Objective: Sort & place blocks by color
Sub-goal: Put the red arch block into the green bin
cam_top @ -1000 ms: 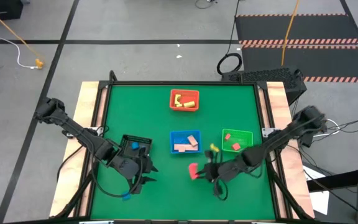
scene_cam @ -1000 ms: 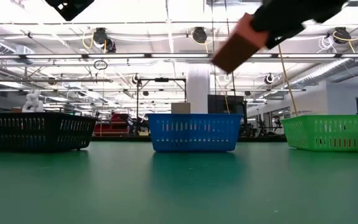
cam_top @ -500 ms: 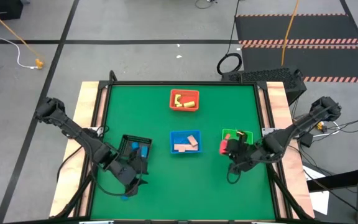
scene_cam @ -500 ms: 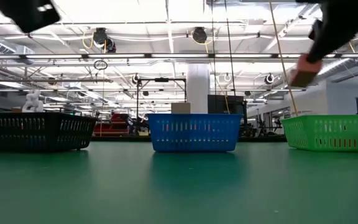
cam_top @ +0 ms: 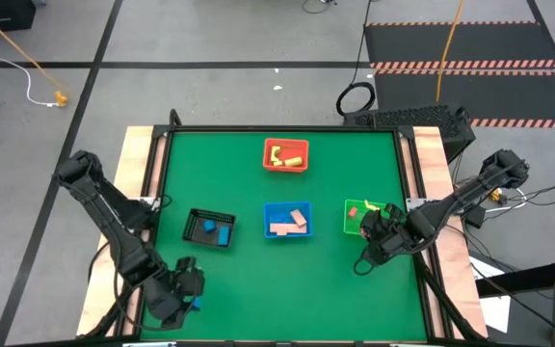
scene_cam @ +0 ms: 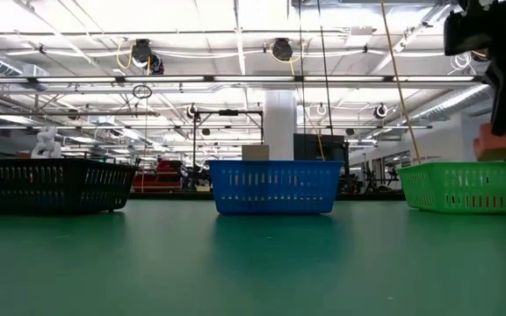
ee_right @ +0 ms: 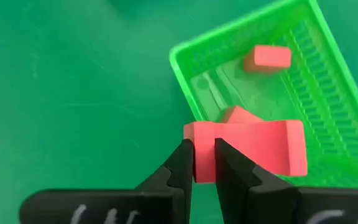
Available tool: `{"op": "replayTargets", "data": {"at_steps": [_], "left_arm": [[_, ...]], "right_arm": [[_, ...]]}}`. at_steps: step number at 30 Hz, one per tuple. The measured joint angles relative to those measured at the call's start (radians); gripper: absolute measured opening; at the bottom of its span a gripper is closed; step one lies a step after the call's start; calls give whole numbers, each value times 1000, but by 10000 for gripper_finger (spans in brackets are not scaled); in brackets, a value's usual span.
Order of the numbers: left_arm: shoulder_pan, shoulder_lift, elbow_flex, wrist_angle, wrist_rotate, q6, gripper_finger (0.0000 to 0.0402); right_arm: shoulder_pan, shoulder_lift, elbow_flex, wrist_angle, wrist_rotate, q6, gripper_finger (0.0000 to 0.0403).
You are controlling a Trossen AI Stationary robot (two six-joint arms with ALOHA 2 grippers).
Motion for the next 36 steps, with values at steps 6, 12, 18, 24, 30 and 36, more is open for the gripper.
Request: {"op": "replayTargets", "data": {"at_steps": [6,12,18,24,30,36], "left_arm": [[-34,17,0,-28,-14,-150,184],[-42,22,0,-50,-42,-379,184],[-95,91,0,-48,-38,-459,184],[-122,199,0,-47,-35,-445,184],[-145,284,0,-42,-35,-456,184],[-145,320,0,-38,-35,-462,184]], "right_arm": [[0,0,-33,-1,-1,86,83],[0,0,-38,8,-1,121,156],[0,0,-38,75,3,106,208],[0,0,-38,130,4,85,239],[0,0,-38,136,4,87,252],[0,0,-38,144,3,87,254]]}}
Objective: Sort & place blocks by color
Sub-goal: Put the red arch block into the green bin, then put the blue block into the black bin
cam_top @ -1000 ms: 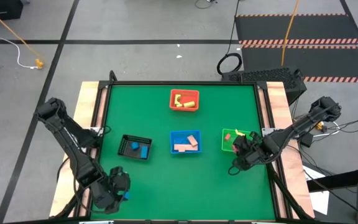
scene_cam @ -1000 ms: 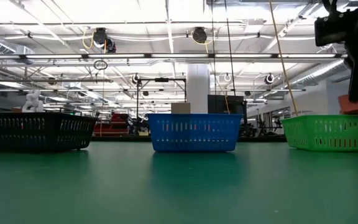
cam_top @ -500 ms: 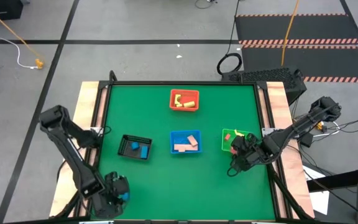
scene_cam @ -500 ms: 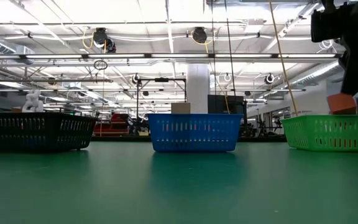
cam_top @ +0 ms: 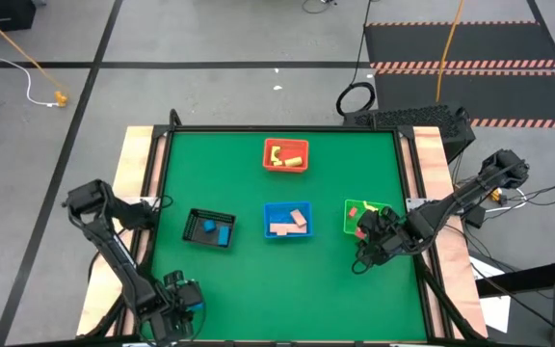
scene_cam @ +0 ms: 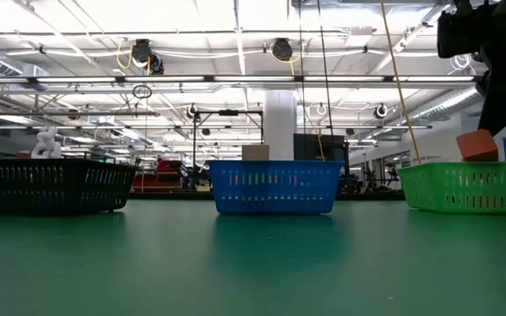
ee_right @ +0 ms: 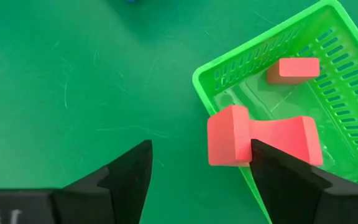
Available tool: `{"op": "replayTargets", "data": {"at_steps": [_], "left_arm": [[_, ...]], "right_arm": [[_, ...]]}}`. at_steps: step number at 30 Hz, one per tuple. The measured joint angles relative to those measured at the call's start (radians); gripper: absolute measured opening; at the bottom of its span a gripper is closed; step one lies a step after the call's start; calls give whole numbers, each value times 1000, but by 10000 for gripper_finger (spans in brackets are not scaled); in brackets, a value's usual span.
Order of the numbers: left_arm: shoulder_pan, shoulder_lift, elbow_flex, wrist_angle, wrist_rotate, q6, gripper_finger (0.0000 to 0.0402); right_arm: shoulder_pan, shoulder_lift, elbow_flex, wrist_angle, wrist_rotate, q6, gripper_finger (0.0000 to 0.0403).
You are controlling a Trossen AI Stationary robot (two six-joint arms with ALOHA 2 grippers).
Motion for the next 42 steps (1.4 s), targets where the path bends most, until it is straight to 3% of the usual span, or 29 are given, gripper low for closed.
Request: {"op": "replayTargets", "data": {"at_steps": [17,22,30,42], "left_arm": [[8,-8,0,-9,70,-39,184],[11,-9,0,-50,70,-40,184],[13,-9,0,-41,68,-50,184],[-15,-10,0,6,-171,51,184]], "right_arm": [[-1,0,0,43,2,-17,254],[-29,0,0,-23,83,-5,254],[-67,0,0,-9,80,-14,254],[-67,0,0,88,79,-130,254]]}}
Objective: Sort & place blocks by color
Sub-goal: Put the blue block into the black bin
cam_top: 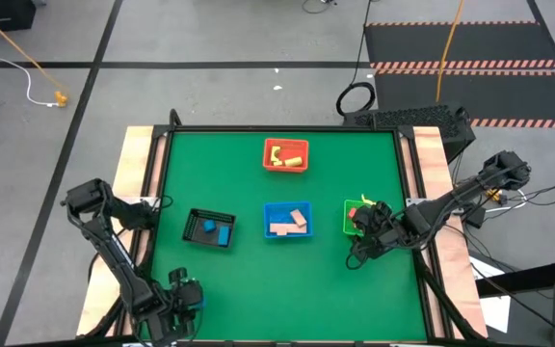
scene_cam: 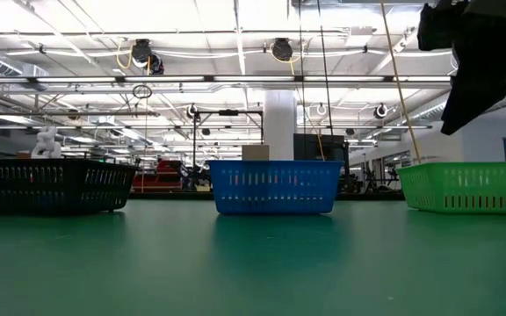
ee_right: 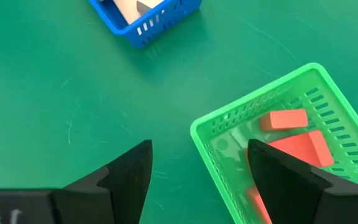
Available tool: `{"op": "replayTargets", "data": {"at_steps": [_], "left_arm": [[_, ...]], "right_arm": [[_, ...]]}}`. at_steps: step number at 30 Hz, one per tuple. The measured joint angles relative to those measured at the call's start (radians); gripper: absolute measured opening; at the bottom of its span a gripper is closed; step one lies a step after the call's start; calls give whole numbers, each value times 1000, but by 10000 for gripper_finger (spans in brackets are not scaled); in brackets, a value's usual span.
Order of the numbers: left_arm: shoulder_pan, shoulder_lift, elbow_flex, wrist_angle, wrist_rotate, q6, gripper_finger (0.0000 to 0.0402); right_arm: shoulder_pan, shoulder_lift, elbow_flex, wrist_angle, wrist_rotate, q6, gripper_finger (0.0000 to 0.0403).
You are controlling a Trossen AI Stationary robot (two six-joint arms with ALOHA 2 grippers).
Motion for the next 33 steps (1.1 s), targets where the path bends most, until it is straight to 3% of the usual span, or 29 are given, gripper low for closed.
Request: {"op": "replayTargets", "data": {"at_steps": [6,15,27,33], "left_arm": [[-4,0,0,-4,-75,112,184],[-19,8,0,-2,-56,198,184],[-25,144,5,0,-55,238,184],[-23,114,2,-3,-54,158,135]], "right_arm": [[1,0,0,11,0,0,254],[1,0,0,82,-1,0,254],[1,0,0,315,-1,0,254],[1,0,0,384,-1,-114,254]]}}
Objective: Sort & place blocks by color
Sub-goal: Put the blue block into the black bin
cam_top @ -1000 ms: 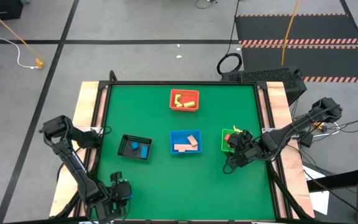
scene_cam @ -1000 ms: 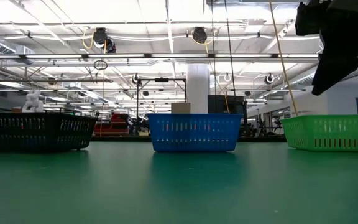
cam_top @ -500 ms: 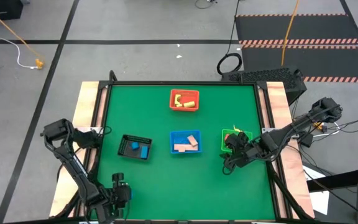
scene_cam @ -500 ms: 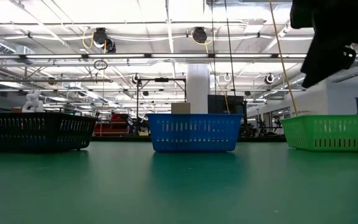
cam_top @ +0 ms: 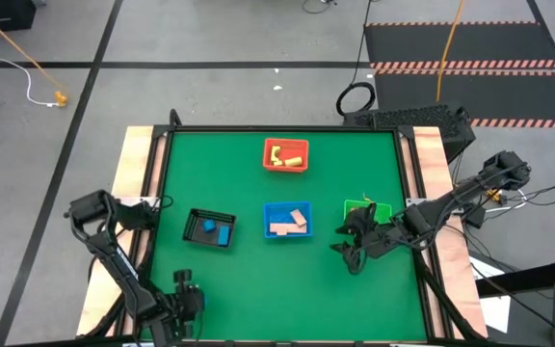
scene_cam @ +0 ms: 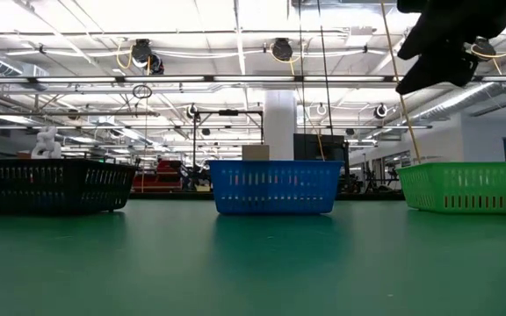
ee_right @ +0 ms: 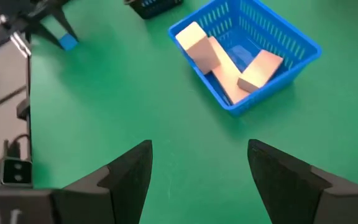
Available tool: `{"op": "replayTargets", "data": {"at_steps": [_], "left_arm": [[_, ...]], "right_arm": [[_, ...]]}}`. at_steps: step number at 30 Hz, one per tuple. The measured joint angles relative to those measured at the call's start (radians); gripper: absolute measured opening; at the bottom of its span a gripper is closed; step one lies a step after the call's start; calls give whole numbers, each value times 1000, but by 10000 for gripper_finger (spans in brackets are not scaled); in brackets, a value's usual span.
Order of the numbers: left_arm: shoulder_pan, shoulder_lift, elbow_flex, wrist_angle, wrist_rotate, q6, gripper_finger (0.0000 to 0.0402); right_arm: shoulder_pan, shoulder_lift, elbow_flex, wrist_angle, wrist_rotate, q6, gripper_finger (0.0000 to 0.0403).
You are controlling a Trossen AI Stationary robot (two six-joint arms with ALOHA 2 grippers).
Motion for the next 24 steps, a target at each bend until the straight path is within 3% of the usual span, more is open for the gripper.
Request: {"op": "replayTargets", "data": {"at_steps": [2,7,11,15,21,24], "left_arm": [[8,-18,-3,-4,-4,-49,135],[43,-104,-3,0,-131,-70,135],[79,-182,-3,-22,-293,34,135],[149,-213,-3,-146,-459,73,135],[308,-214,-3,-358,-480,80,135],[377,-214,-3,-388,-409,140,135]], "right_arm": [[0,0,0,2,0,-42,254],[0,0,0,41,0,-58,254],[0,0,0,127,0,23,254],[-3,0,0,224,0,-14,254],[-6,0,0,359,0,-117,254],[-6,0,0,392,0,-122,254]]}}
